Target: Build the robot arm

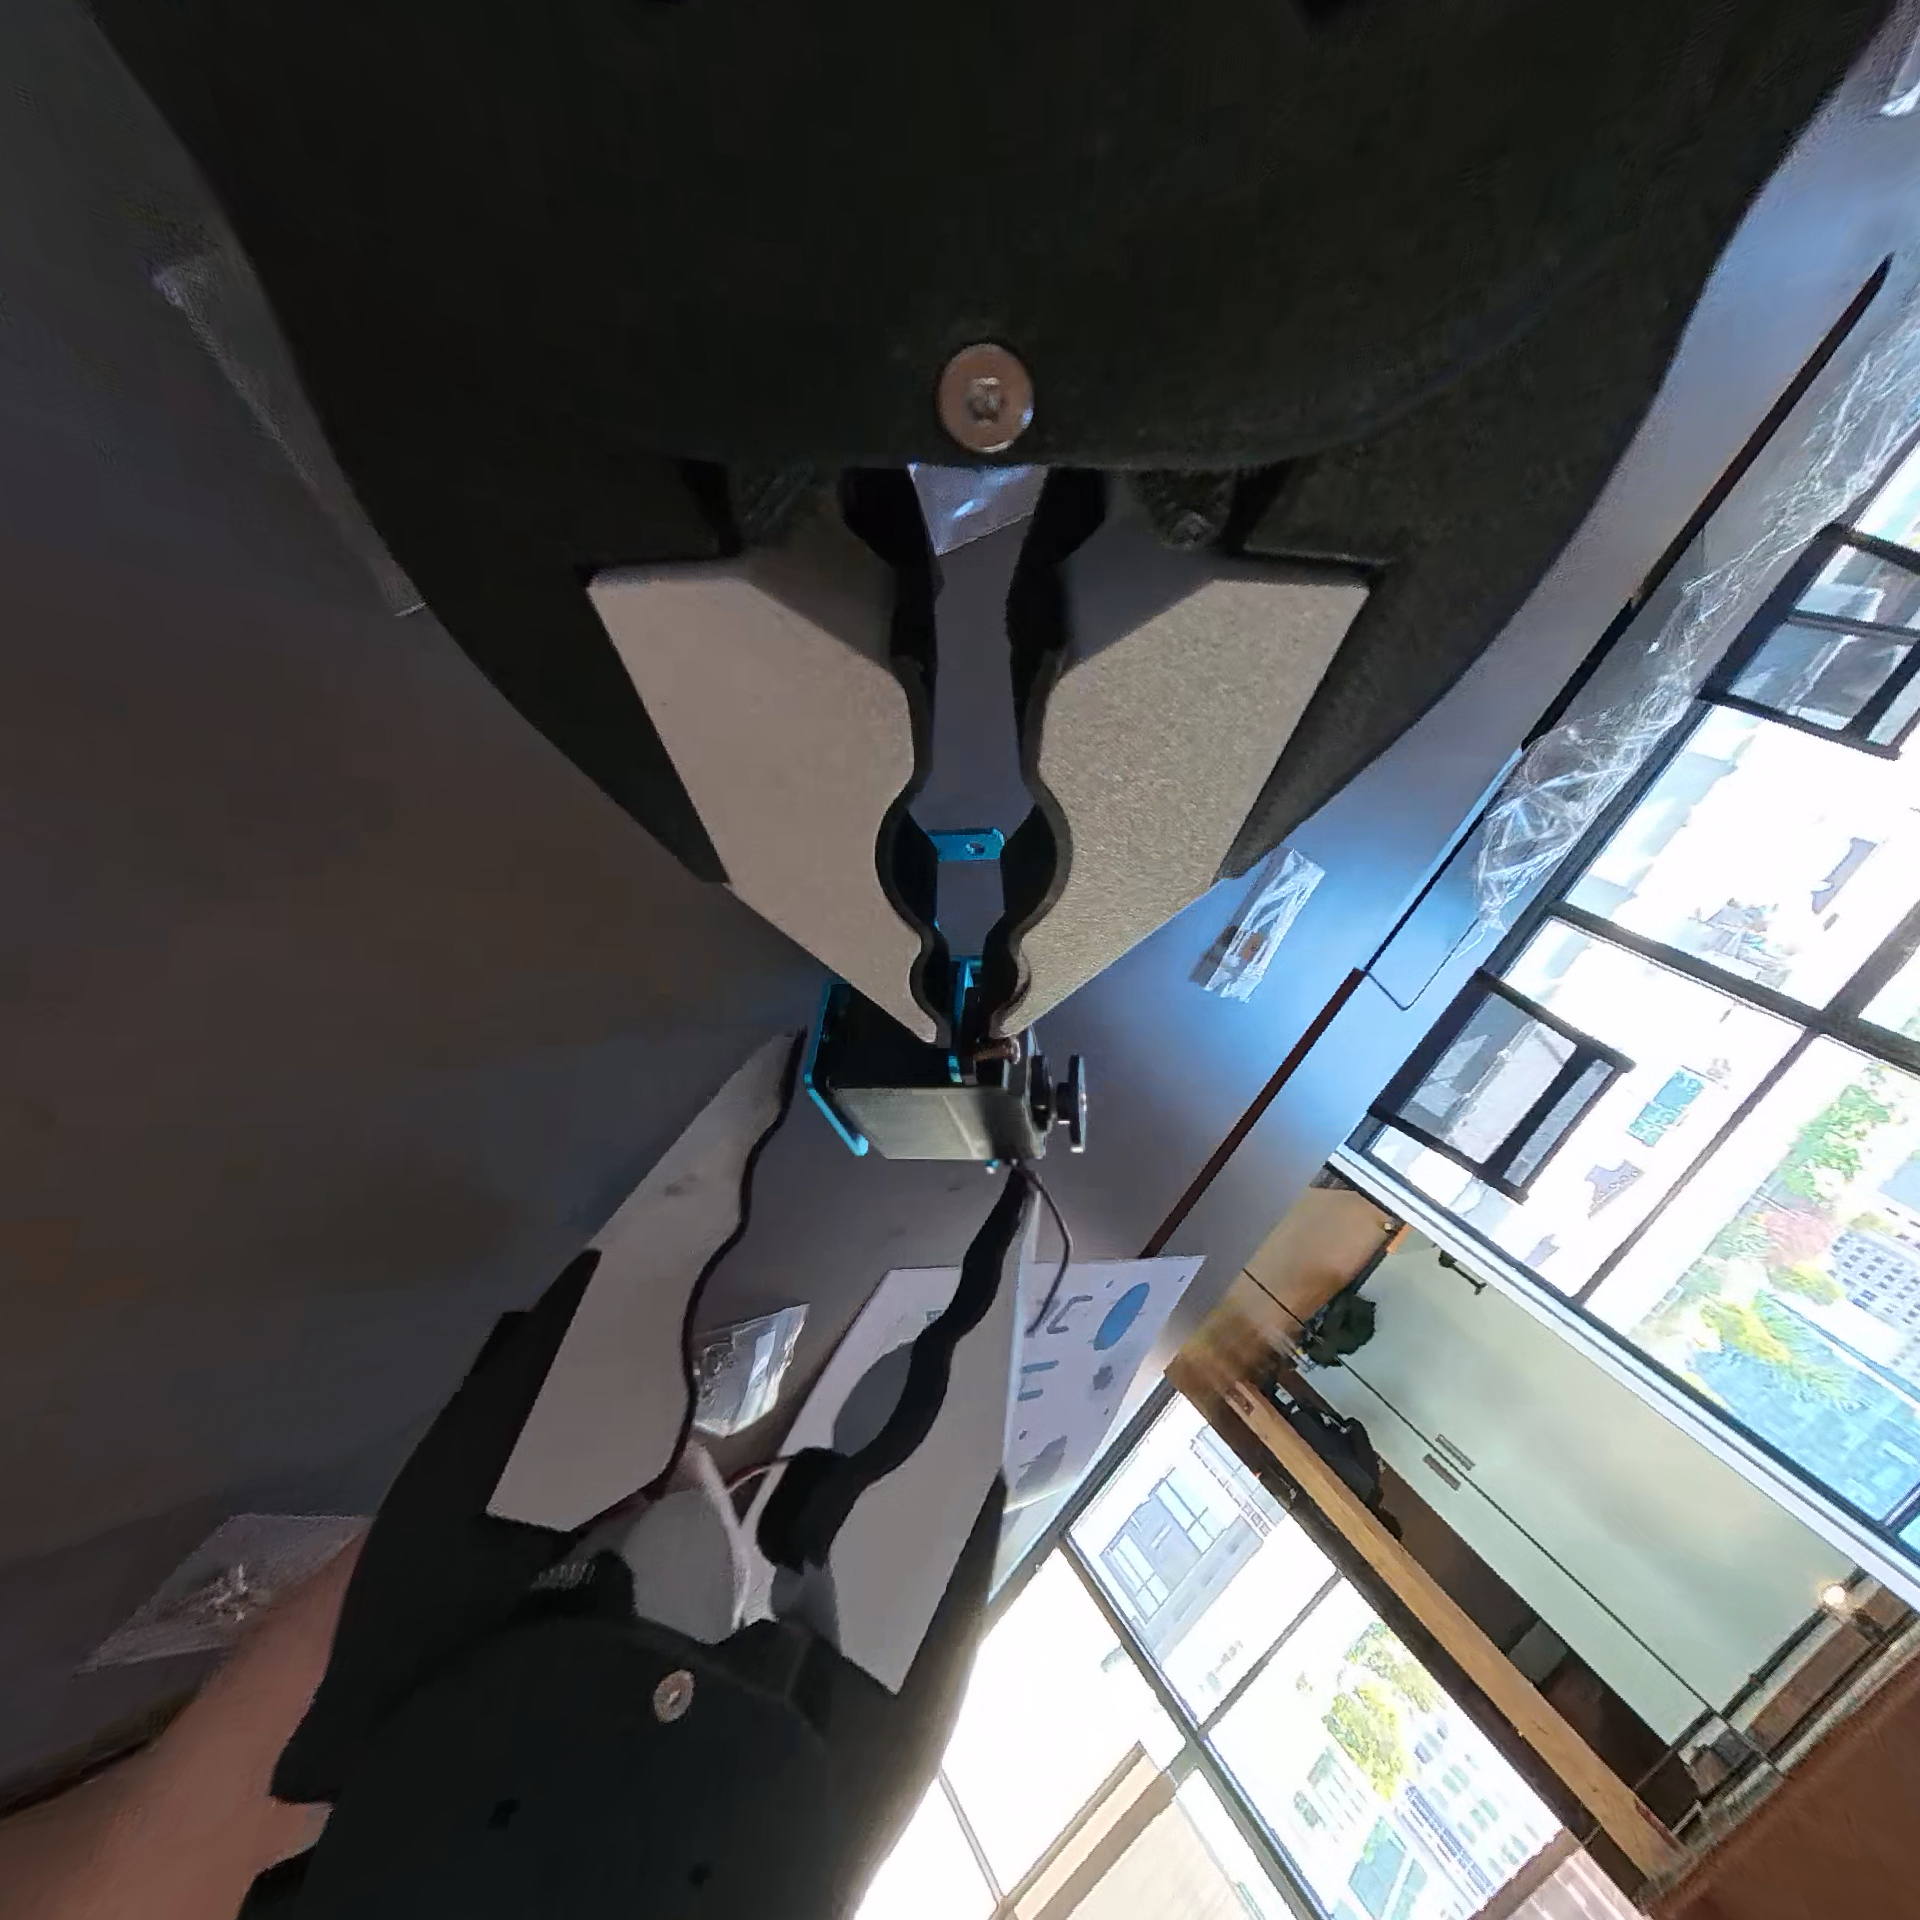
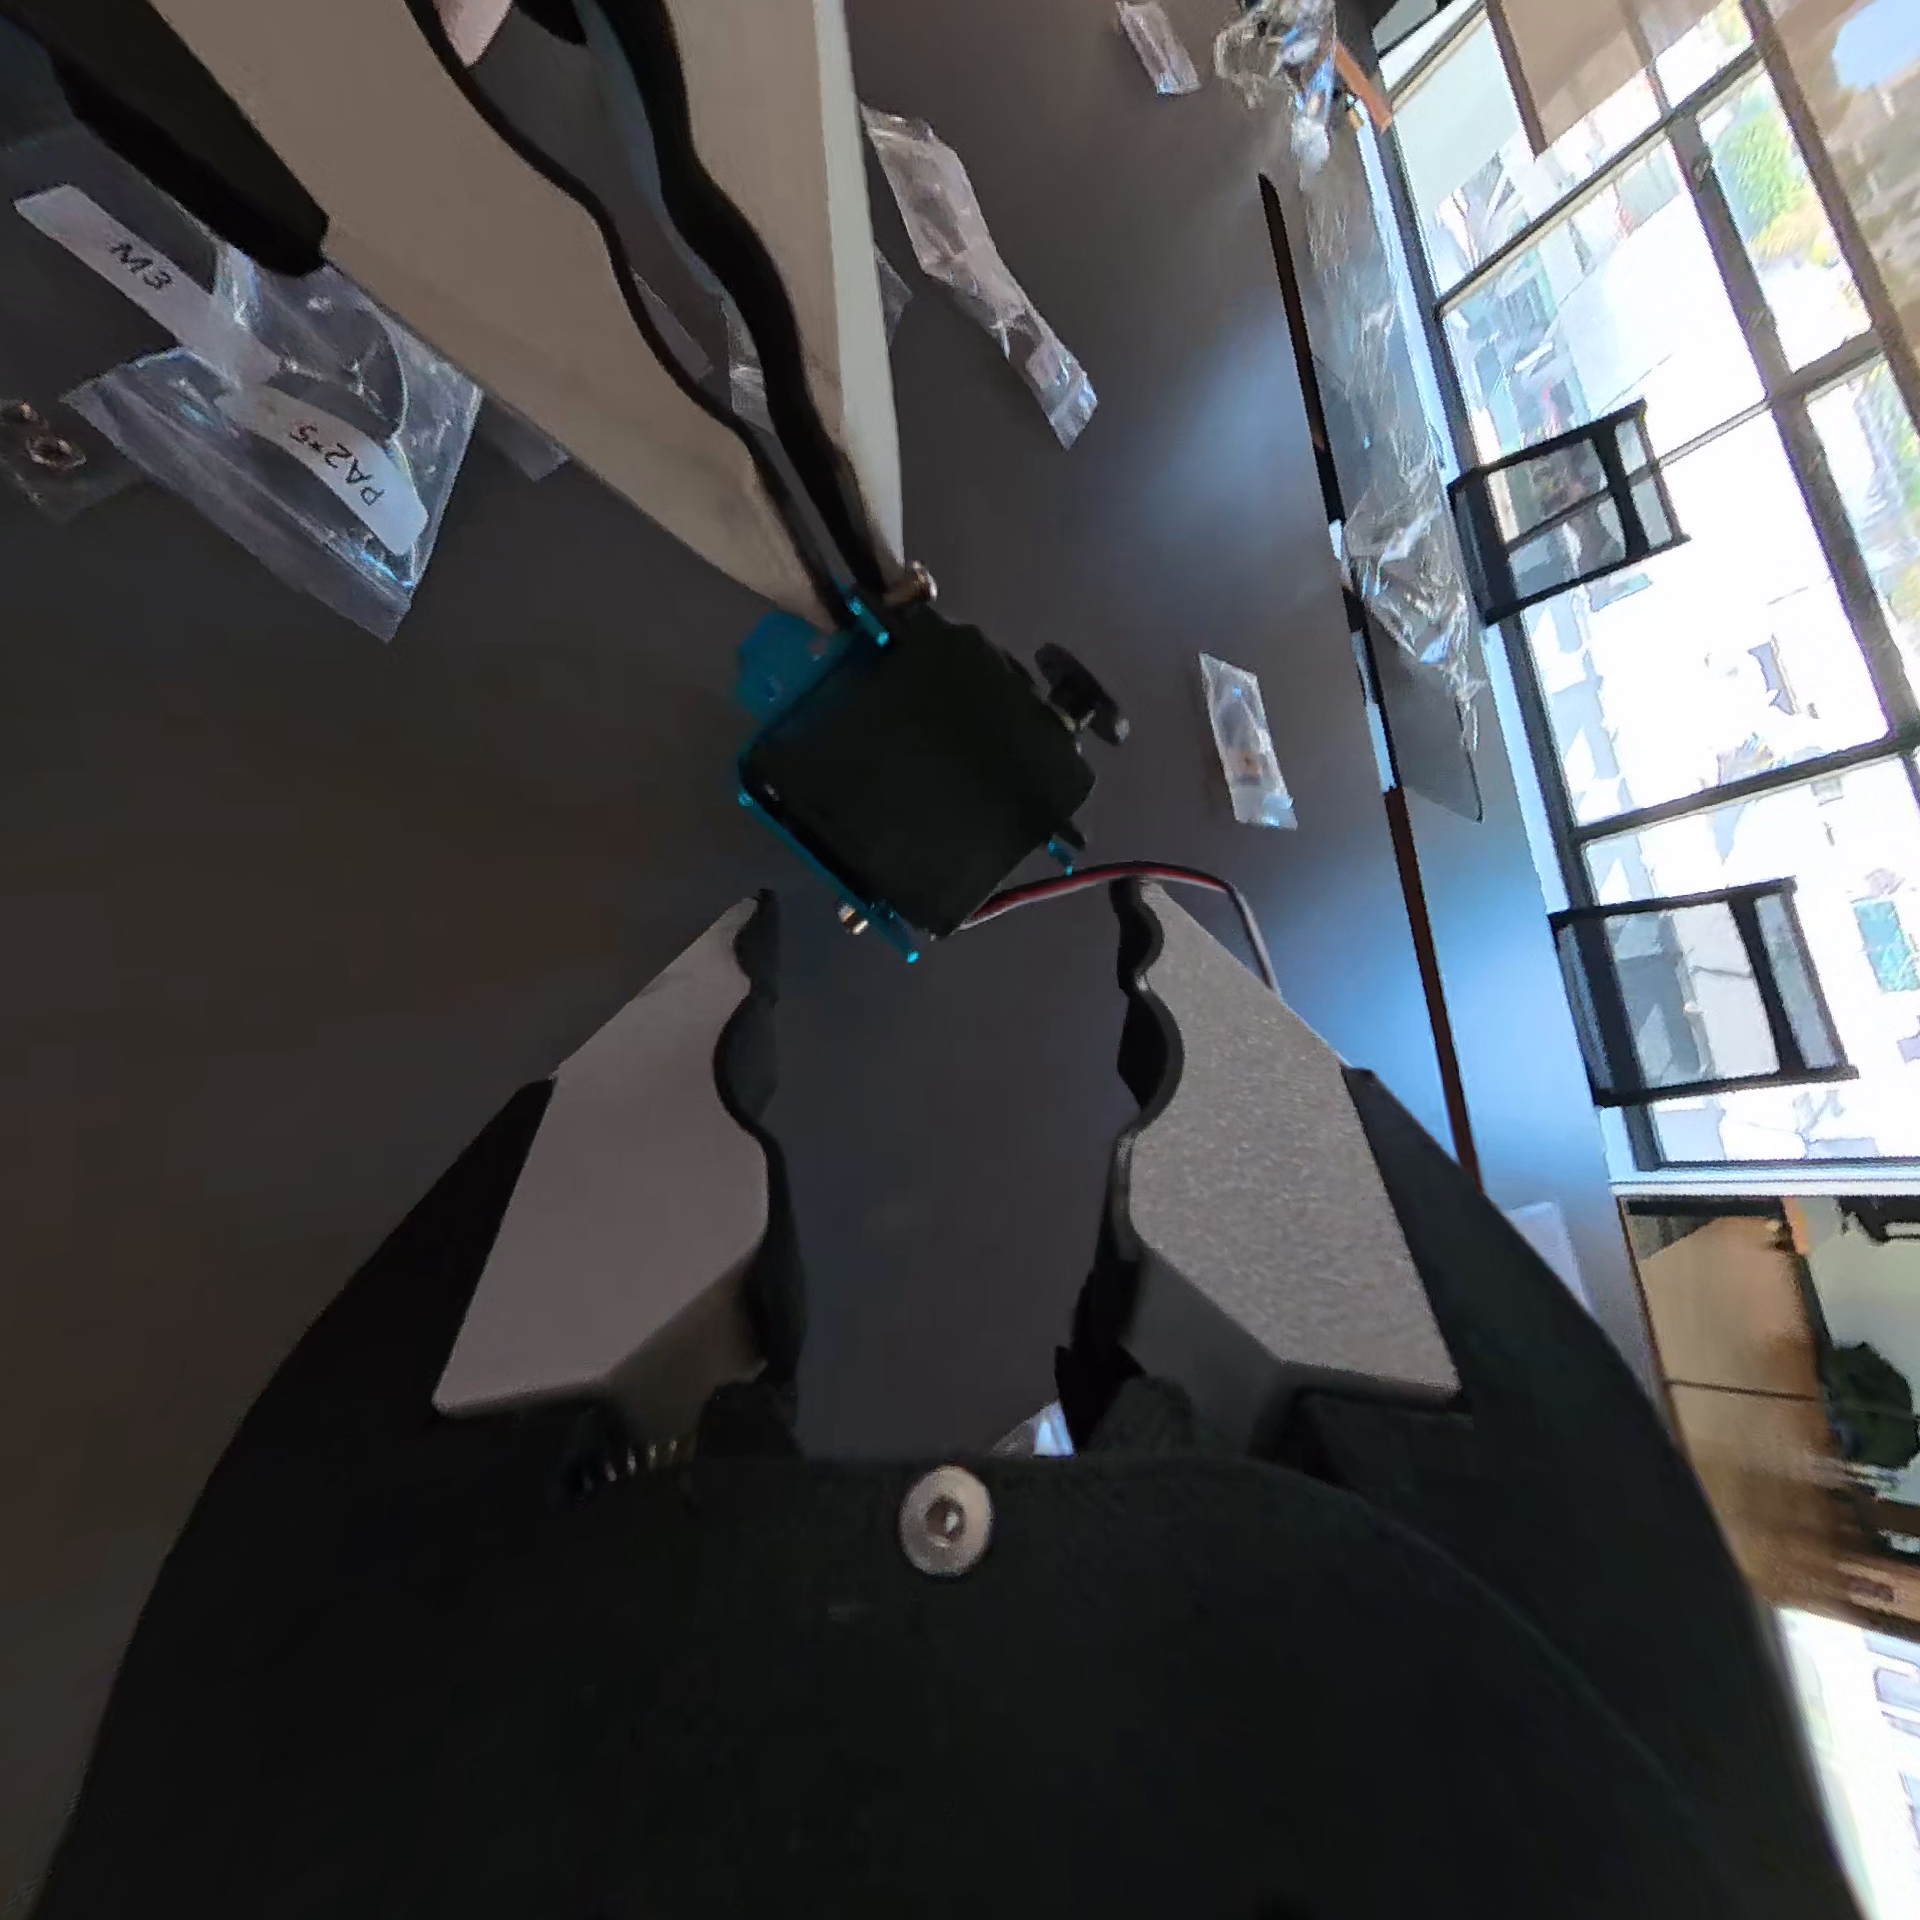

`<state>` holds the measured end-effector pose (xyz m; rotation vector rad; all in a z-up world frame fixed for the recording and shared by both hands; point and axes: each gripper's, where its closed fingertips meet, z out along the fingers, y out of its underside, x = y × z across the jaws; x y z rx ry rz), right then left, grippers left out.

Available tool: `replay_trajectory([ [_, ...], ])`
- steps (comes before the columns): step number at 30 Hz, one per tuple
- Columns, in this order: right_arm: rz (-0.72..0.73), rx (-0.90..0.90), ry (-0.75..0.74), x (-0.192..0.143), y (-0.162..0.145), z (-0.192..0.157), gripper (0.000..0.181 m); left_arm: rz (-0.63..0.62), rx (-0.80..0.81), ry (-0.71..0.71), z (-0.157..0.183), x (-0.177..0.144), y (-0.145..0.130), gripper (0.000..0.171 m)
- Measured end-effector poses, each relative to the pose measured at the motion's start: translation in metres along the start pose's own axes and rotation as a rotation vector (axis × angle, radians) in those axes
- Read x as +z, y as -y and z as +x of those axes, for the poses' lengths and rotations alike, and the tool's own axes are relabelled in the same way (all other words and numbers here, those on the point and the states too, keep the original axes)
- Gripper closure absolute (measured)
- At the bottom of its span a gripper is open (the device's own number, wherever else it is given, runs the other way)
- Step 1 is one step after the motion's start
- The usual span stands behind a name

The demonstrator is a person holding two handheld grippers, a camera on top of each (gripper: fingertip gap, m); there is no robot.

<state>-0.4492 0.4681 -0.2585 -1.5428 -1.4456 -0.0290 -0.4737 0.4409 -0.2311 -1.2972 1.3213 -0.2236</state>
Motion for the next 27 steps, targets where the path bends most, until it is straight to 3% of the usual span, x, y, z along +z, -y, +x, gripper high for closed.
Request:
replay_trajectory([
  [4,-0.032,-0.089,0.013,0.003,0.001,-0.003,0.118,0.000,0.059,-0.009,0.003,-0.002,0.000,0.168],
  [10,-0.048,0.016,0.048,-0.017,-0.007,-0.015,0.133,0.002,0.053,-0.027,0.003,-0.003,-0.001,0.168],
  [15,0.074,0.060,0.023,-0.042,0.013,-0.012,0.139,0.022,0.014,-0.068,0.003,-0.004,-0.002,0.167],
  [19,0.019,-0.030,0.024,-0.034,0.005,-0.005,0.132,0.032,0.013,-0.099,0.005,-0.006,-0.003,0.167],
  [27,-0.016,-0.191,0.069,-0.022,0.002,0.003,0.157,0.047,0.044,-0.133,0.011,-0.009,-0.005,0.167],
])
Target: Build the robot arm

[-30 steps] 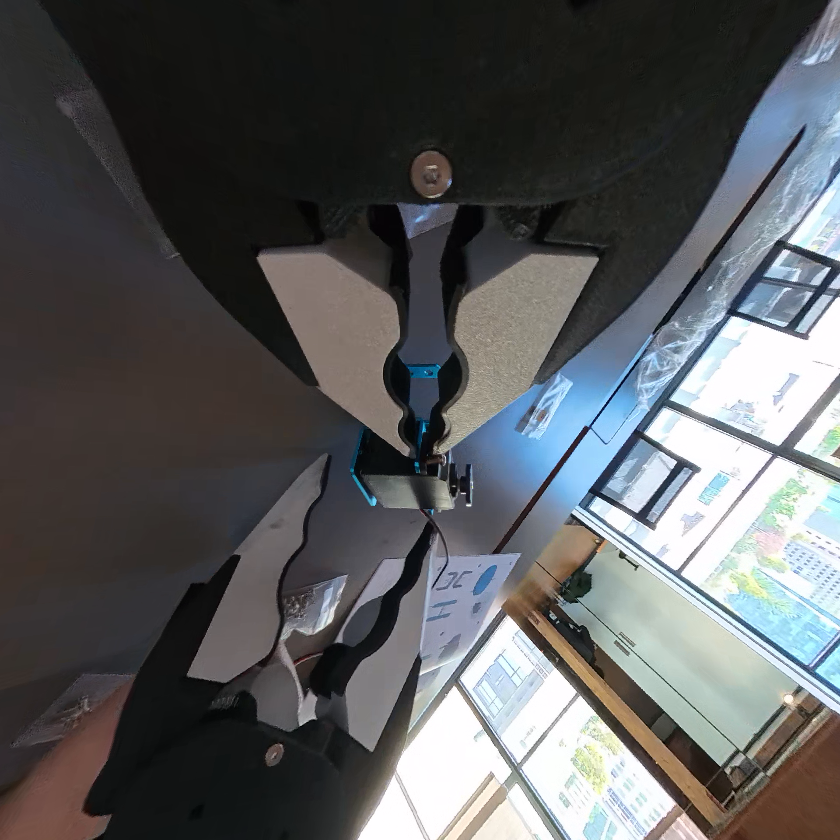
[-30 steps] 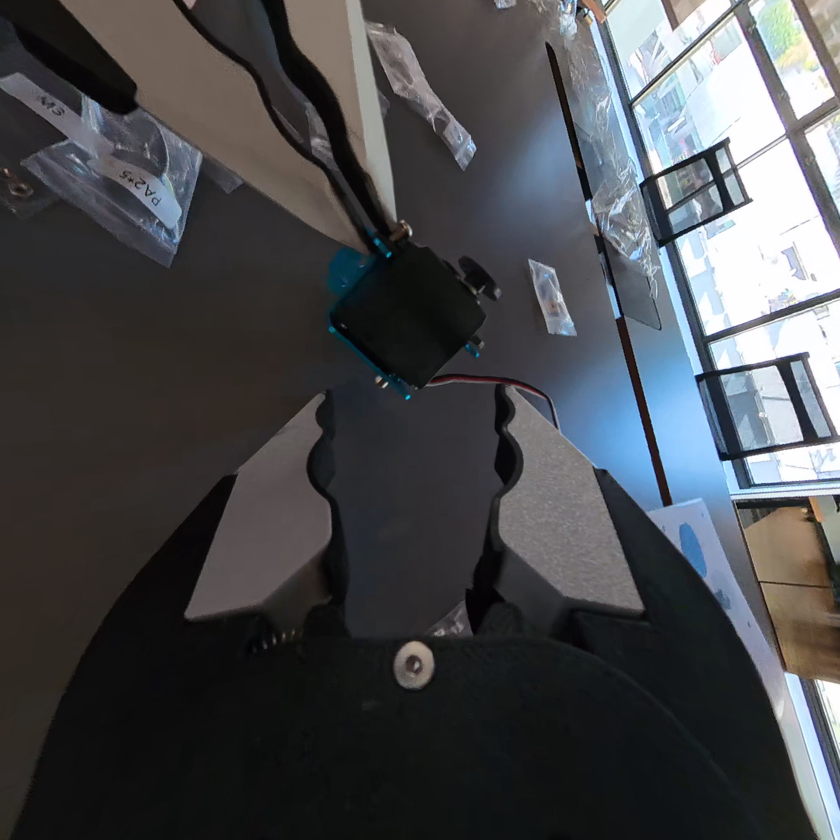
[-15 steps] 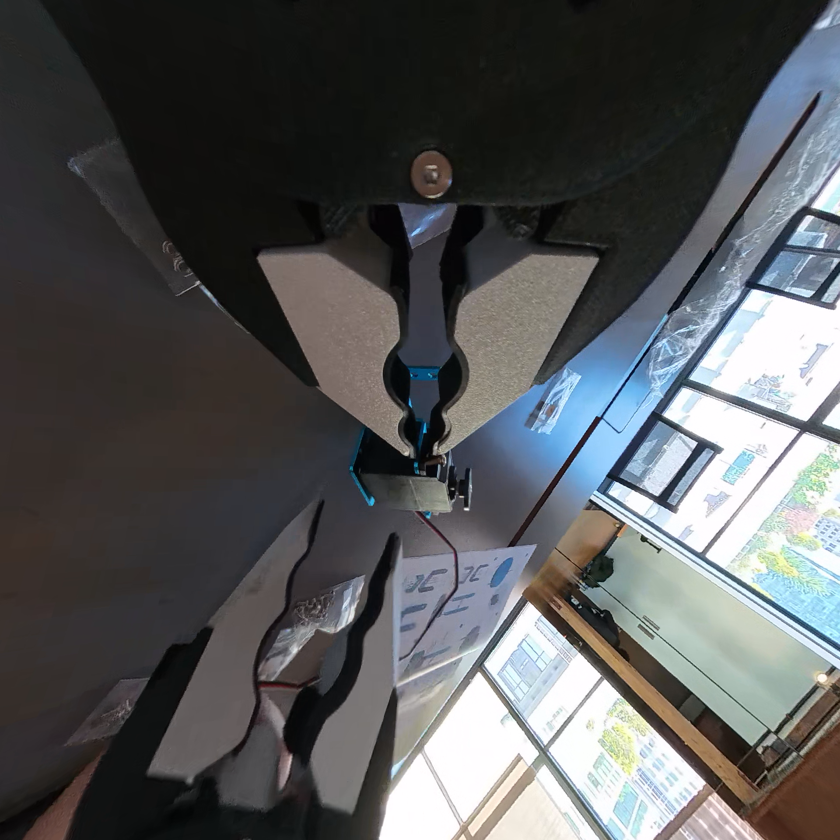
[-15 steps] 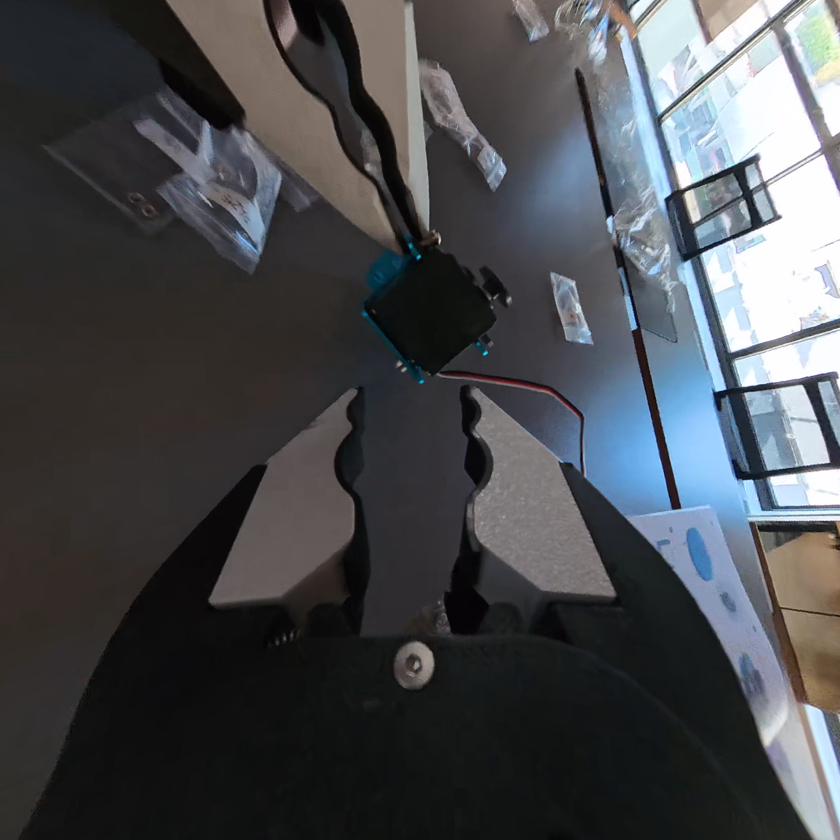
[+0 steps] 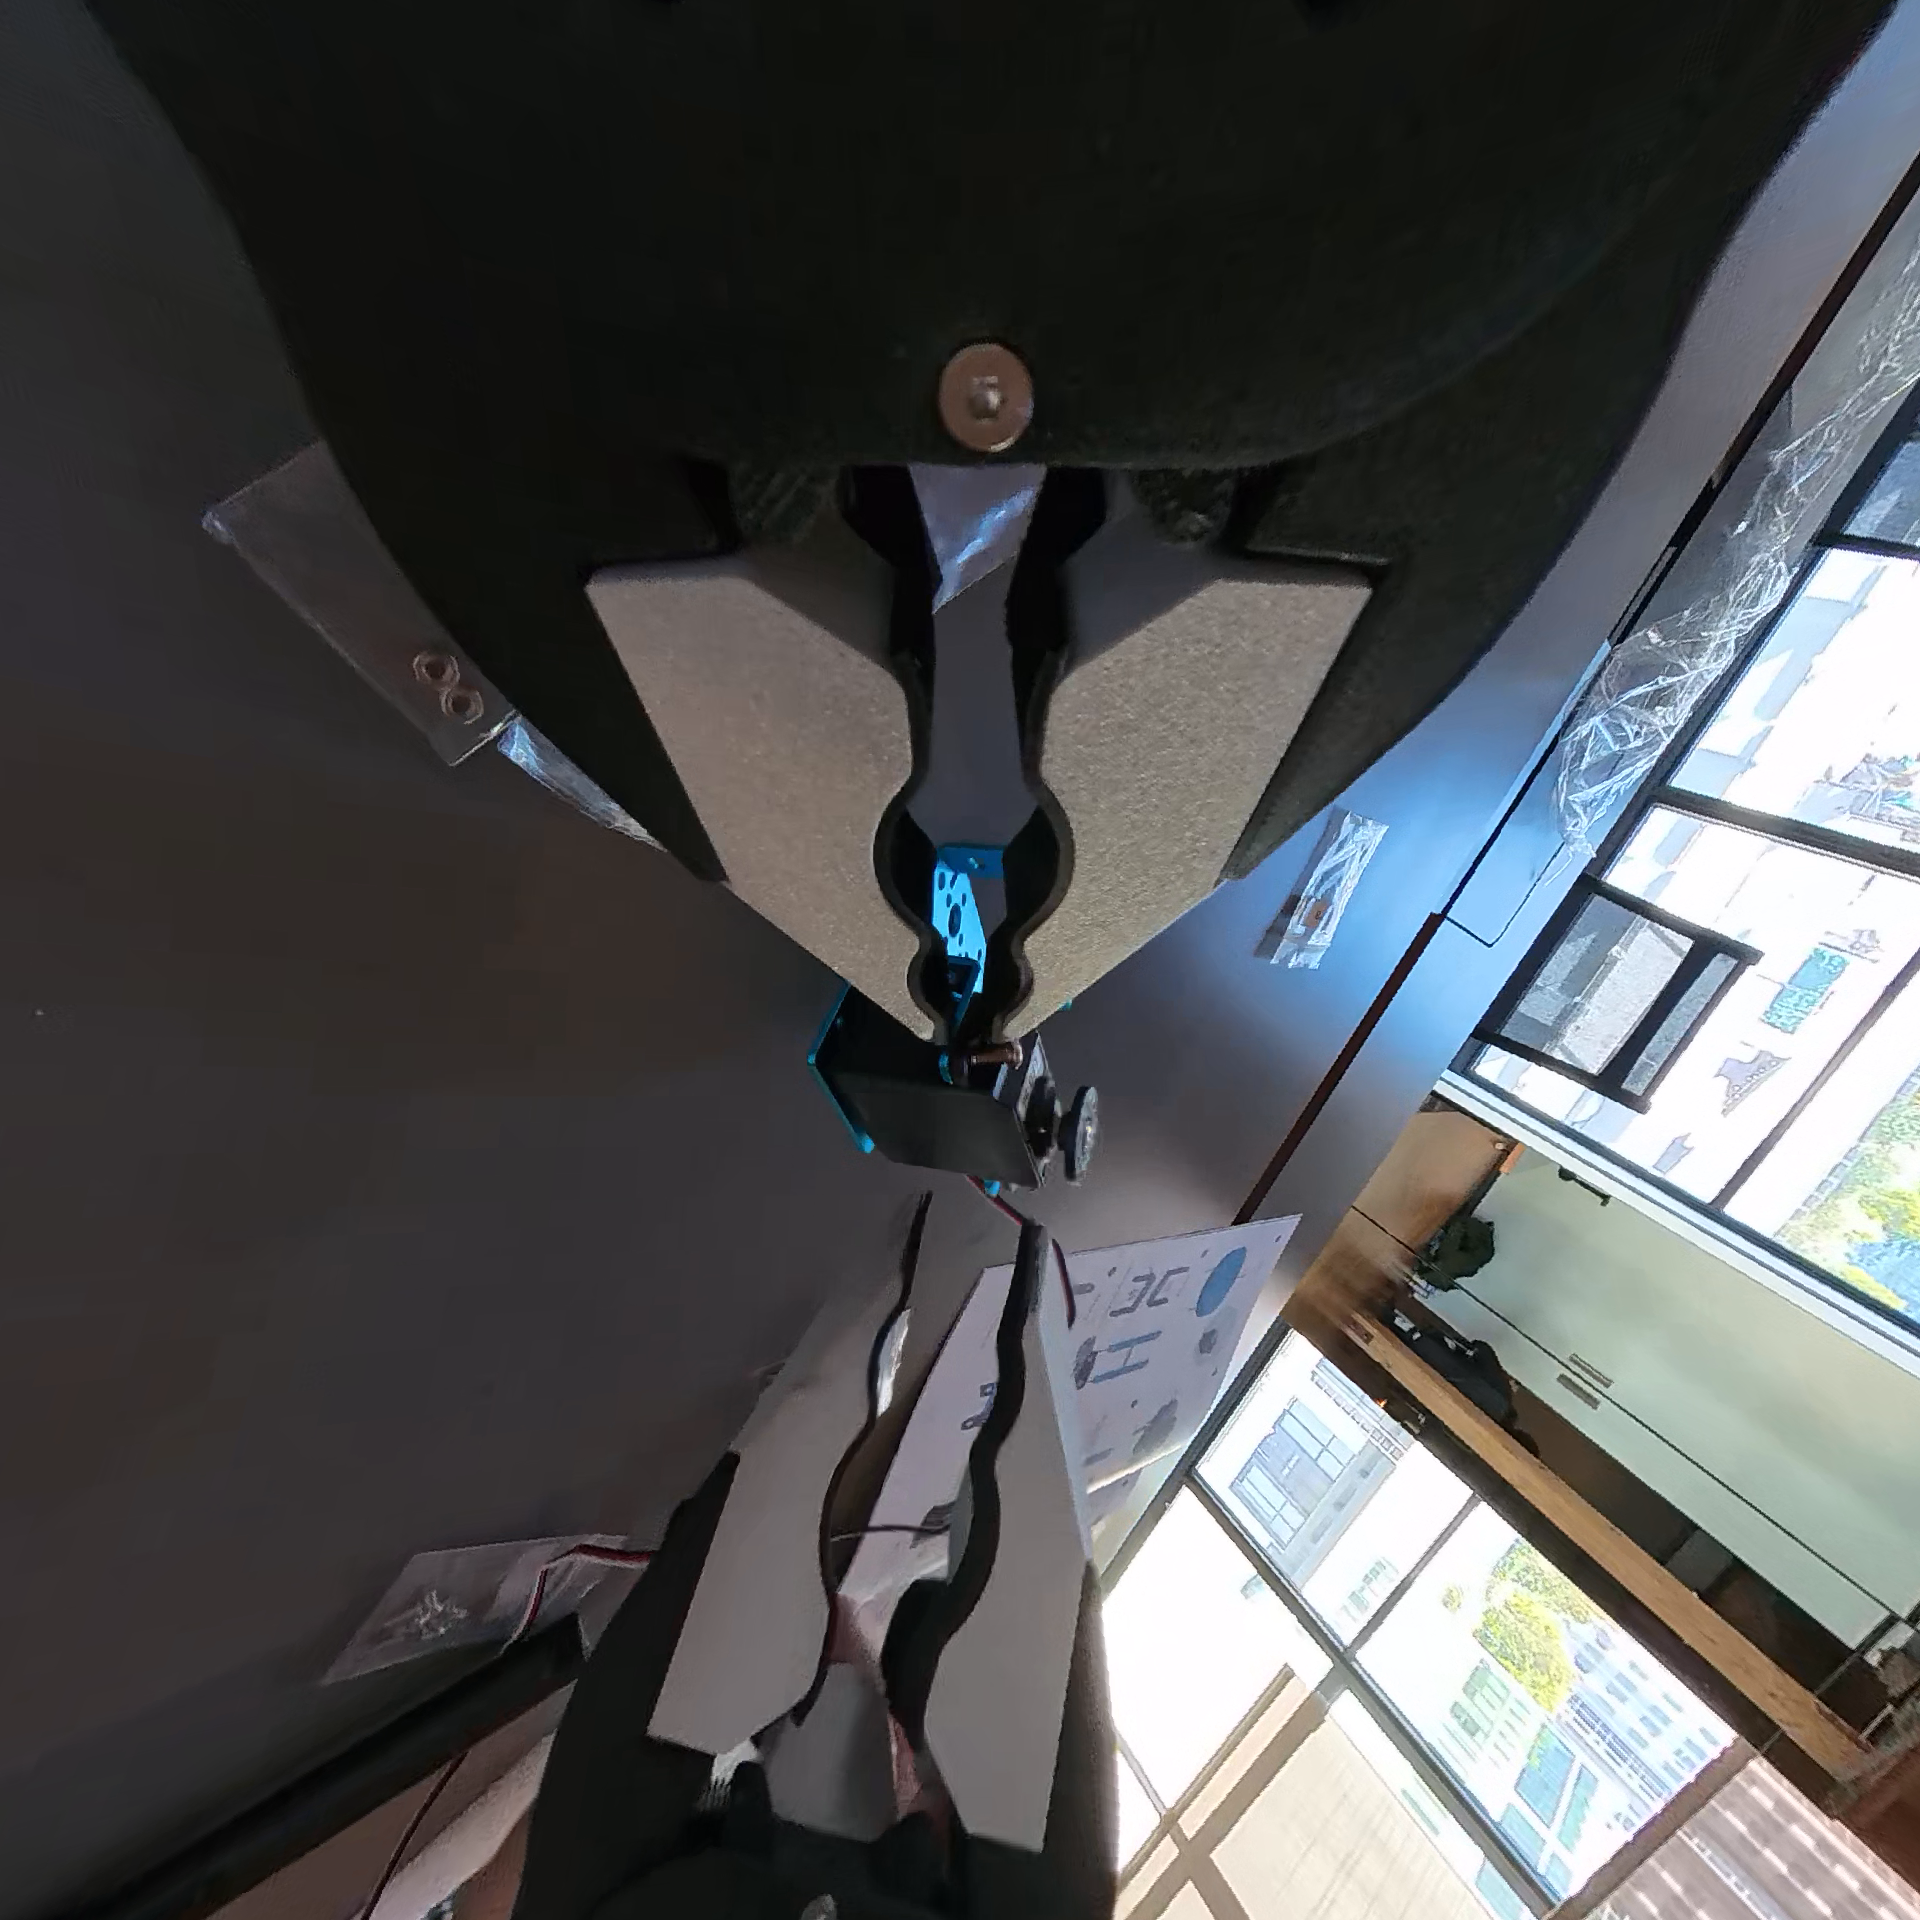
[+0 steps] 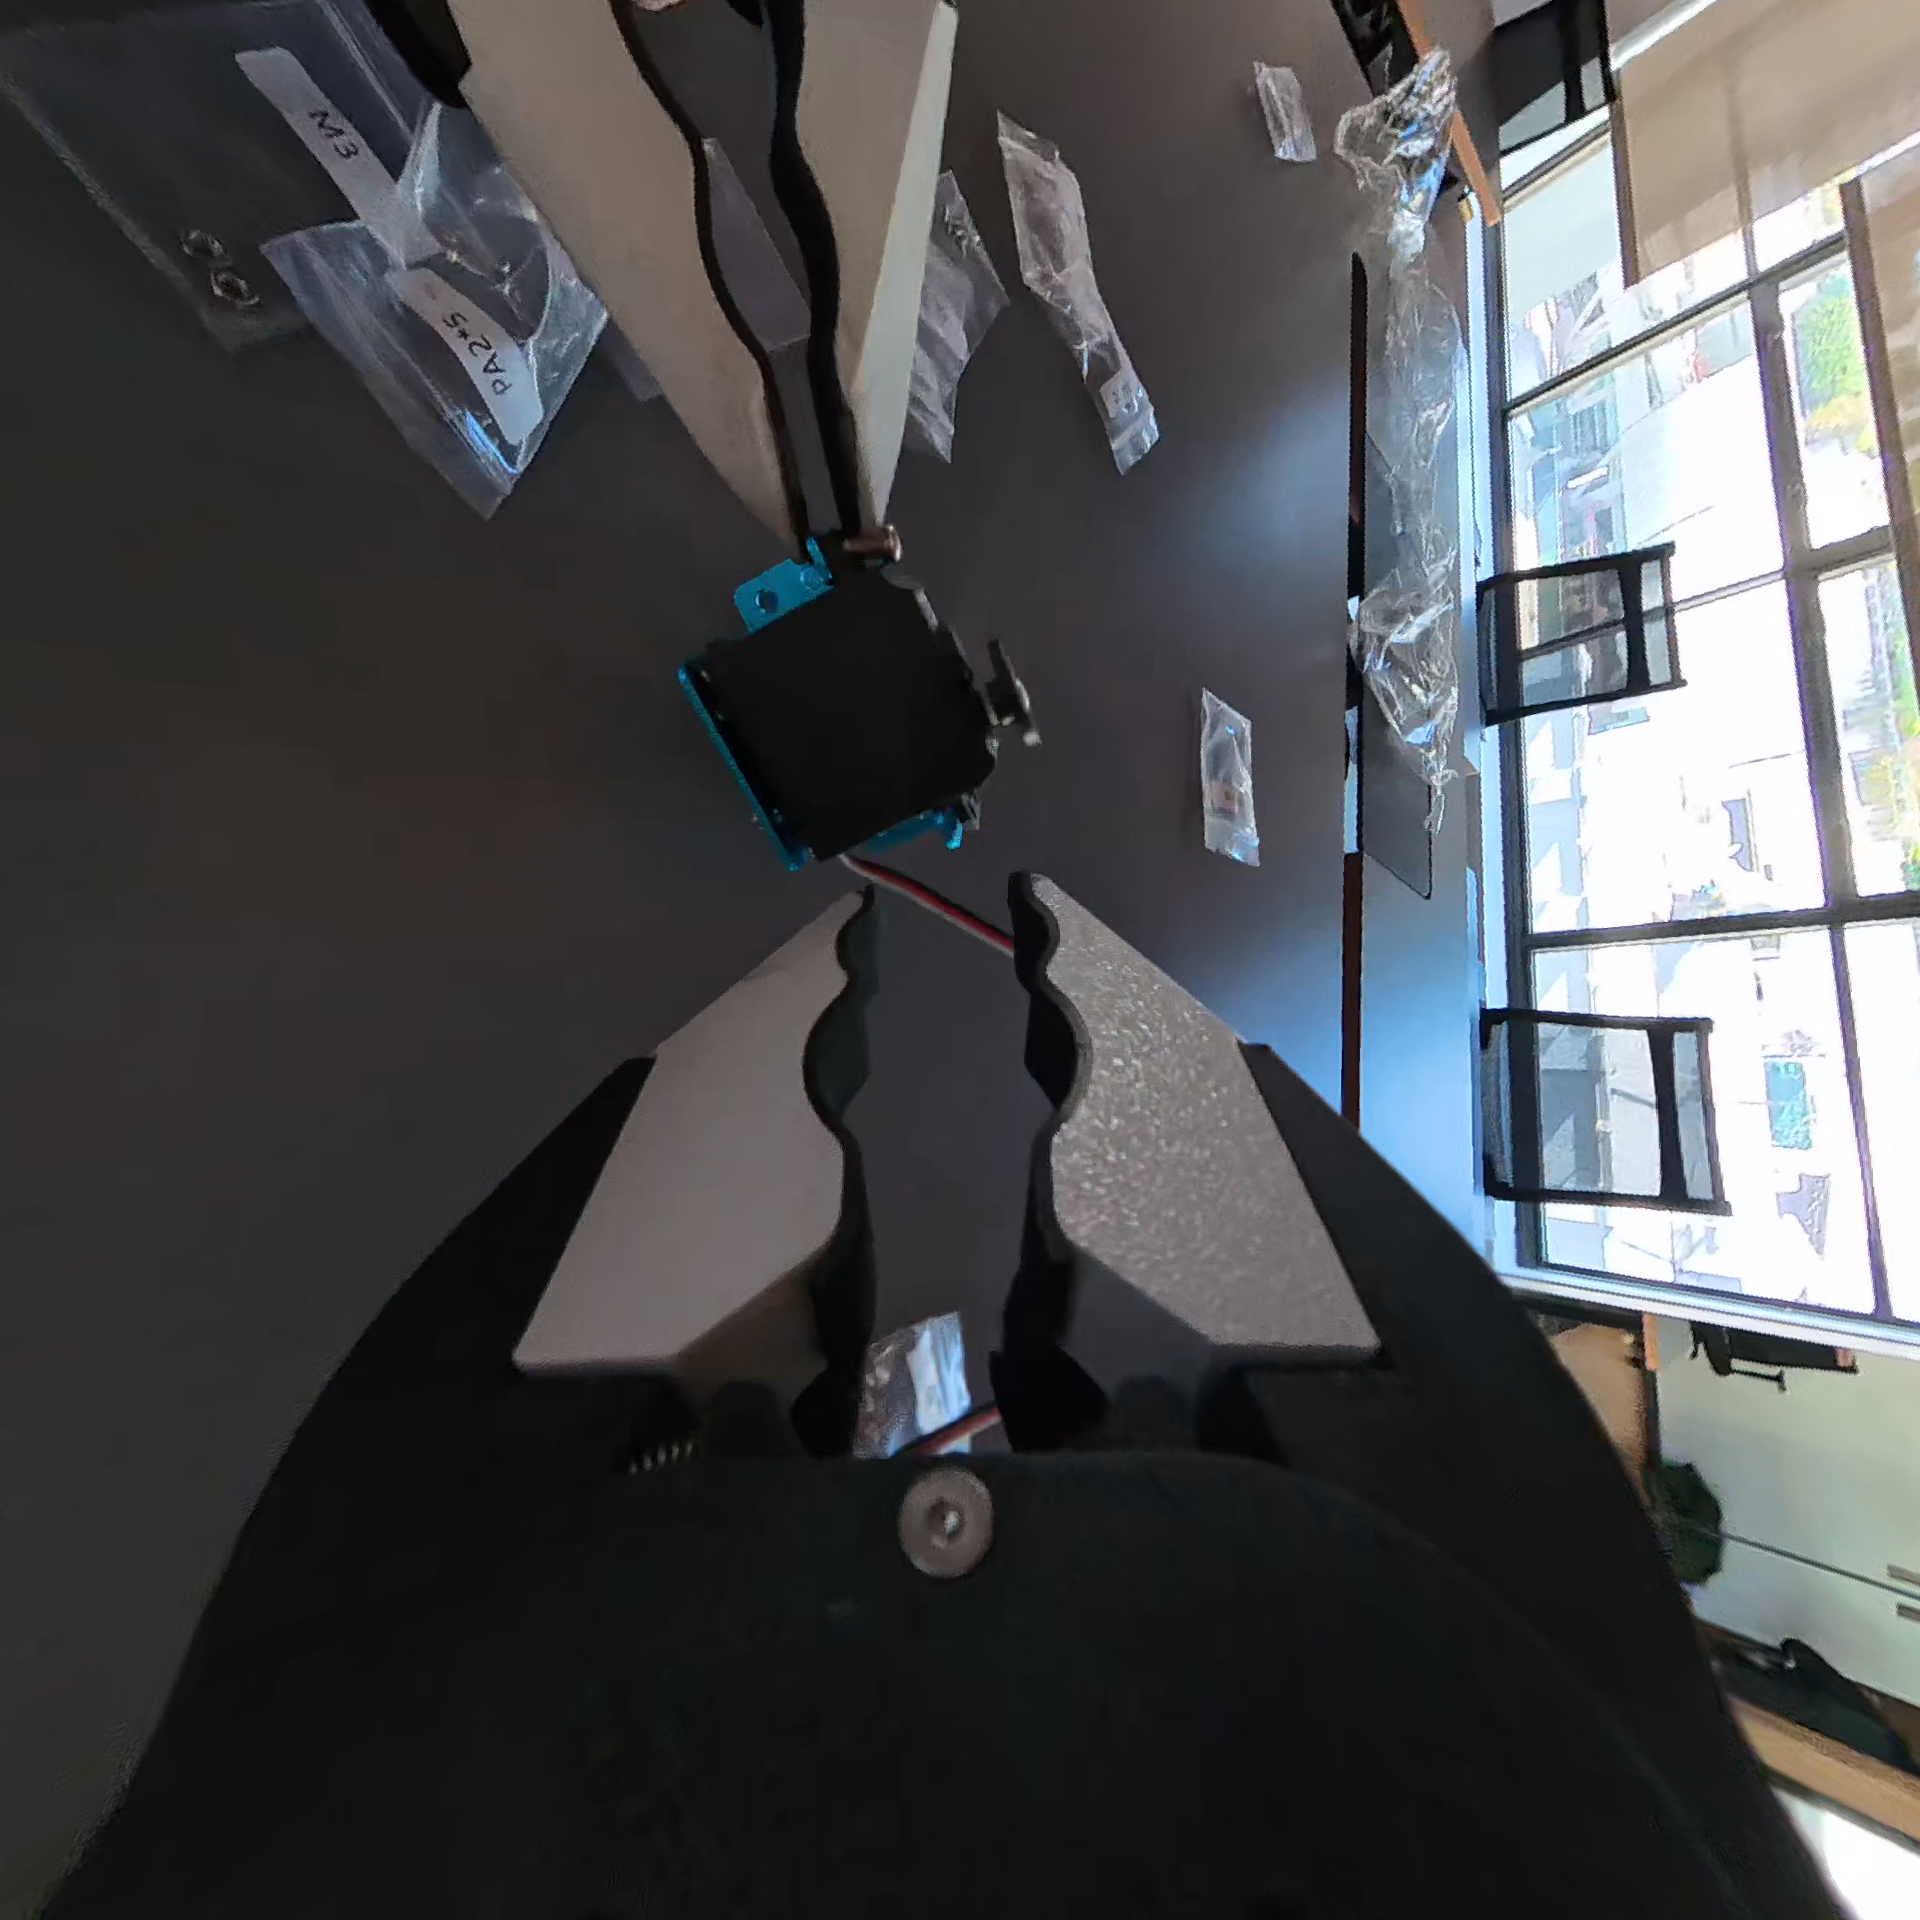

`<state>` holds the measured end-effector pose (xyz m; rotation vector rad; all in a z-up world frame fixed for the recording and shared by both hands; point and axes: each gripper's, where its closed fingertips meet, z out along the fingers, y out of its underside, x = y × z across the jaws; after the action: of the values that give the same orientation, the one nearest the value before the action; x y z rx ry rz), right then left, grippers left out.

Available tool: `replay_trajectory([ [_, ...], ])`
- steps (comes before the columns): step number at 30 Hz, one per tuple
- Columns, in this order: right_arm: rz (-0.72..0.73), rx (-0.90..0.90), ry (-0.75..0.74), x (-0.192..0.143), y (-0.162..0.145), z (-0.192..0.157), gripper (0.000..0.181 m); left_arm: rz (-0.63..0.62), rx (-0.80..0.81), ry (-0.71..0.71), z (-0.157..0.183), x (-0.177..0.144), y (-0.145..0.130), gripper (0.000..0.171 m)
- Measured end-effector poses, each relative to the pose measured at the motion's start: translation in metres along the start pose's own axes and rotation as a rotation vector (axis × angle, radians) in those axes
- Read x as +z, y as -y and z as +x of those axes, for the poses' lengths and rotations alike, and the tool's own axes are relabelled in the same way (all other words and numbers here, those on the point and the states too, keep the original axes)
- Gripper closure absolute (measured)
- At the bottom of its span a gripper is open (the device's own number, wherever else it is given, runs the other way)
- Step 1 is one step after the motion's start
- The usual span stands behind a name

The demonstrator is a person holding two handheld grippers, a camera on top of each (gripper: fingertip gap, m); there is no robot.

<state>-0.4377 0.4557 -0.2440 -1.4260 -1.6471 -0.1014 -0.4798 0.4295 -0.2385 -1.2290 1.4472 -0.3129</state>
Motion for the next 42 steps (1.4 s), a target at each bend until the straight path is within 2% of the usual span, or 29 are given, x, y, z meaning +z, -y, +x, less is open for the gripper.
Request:
replay_trajectory([
  [4,-0.005,-0.086,-0.005,0.010,0.003,-0.001,0.157,0.010,0.001,-0.007,-0.001,0.000,0.001,0.167],
  [9,0.010,-0.151,-0.057,0.013,0.007,0.000,0.171,0.022,-0.001,-0.018,0.000,-0.001,0.001,0.167],
  [15,0.009,-0.213,-0.099,0.014,0.009,0.002,0.175,0.042,-0.002,-0.024,-0.001,-0.002,0.002,0.167],
  [24,0.016,-0.188,-0.167,0.013,0.006,0.000,0.176,0.031,0.049,-0.017,0.003,0.000,0.000,0.165],
  [42,0.034,-0.120,-0.138,0.015,0.005,0.002,0.177,0.010,0.204,0.072,0.001,0.001,0.001,0.166],
])
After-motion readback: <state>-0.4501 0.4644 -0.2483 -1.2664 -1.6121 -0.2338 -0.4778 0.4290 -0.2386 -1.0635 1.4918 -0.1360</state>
